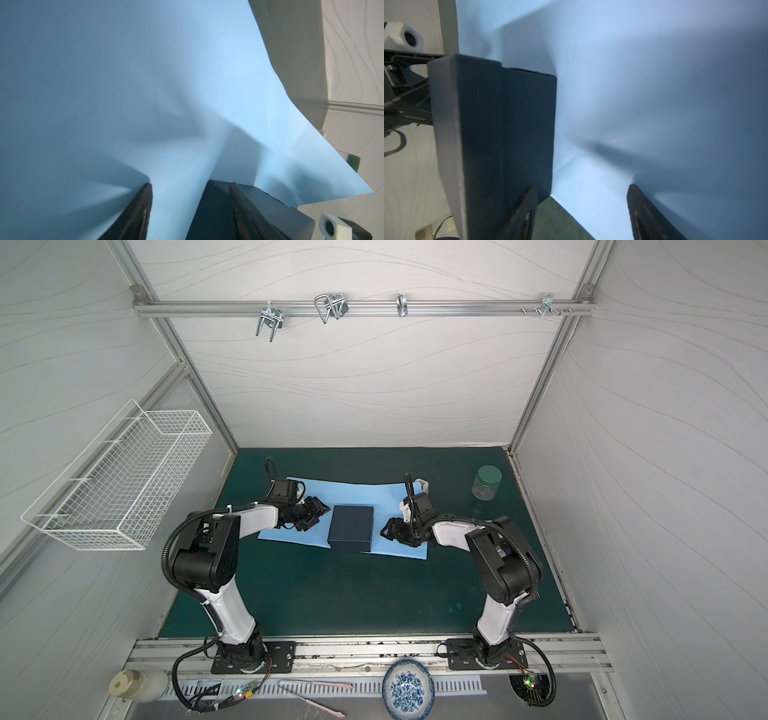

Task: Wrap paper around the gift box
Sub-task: 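Open both grippers and draw them back from the box on the paper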

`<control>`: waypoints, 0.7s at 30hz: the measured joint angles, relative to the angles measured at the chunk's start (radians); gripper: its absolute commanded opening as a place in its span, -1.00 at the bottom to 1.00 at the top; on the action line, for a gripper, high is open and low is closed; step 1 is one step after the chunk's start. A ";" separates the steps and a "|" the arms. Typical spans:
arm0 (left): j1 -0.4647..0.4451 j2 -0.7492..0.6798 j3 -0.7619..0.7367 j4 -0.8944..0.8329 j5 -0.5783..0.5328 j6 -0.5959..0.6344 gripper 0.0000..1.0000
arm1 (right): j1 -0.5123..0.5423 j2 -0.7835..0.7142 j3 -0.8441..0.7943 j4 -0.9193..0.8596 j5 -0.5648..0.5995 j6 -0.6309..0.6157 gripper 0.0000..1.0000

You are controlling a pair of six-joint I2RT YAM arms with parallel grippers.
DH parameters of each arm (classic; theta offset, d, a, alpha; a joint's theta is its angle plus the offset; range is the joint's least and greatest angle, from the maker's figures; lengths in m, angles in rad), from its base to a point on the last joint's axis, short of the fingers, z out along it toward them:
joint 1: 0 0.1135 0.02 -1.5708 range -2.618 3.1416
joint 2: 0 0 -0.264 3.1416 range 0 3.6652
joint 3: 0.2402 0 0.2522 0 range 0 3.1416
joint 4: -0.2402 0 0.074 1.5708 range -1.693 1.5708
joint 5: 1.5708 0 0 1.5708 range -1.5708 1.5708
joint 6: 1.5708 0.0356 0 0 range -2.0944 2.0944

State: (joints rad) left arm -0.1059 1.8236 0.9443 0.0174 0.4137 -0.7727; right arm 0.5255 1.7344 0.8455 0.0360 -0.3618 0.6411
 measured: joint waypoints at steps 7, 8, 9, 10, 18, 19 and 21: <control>-0.014 -0.130 -0.296 0.284 0.082 -0.067 0.12 | -0.019 -0.210 -0.288 0.109 -0.018 0.094 0.05; -0.029 -0.156 -0.341 0.318 0.089 -0.077 0.13 | -0.018 -0.259 -0.333 0.110 -0.014 0.105 0.06; -0.046 -0.178 -0.377 0.343 0.093 -0.085 0.14 | -0.018 -0.305 -0.369 0.108 -0.010 0.113 0.06; -0.063 -0.196 -0.403 0.359 0.092 -0.093 0.15 | -0.018 -0.349 -0.396 0.090 -0.005 0.115 0.09; -0.101 -0.222 -0.412 0.339 0.091 -0.093 0.16 | -0.141 -0.548 -0.331 -0.092 0.145 -0.011 0.46; -0.099 -0.222 -0.410 0.334 0.093 -0.093 0.16 | -0.173 -0.517 -0.293 -0.084 0.145 -0.027 0.50; -0.098 -0.222 -0.404 0.322 0.093 -0.092 0.18 | -0.229 -0.427 -0.210 -0.052 0.142 -0.059 0.55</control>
State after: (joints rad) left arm -0.2039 1.6016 0.5407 0.3389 0.5068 -0.8650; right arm 0.2970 1.3071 0.6357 -0.0158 -0.2203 0.5823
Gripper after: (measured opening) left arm 0.581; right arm 0.761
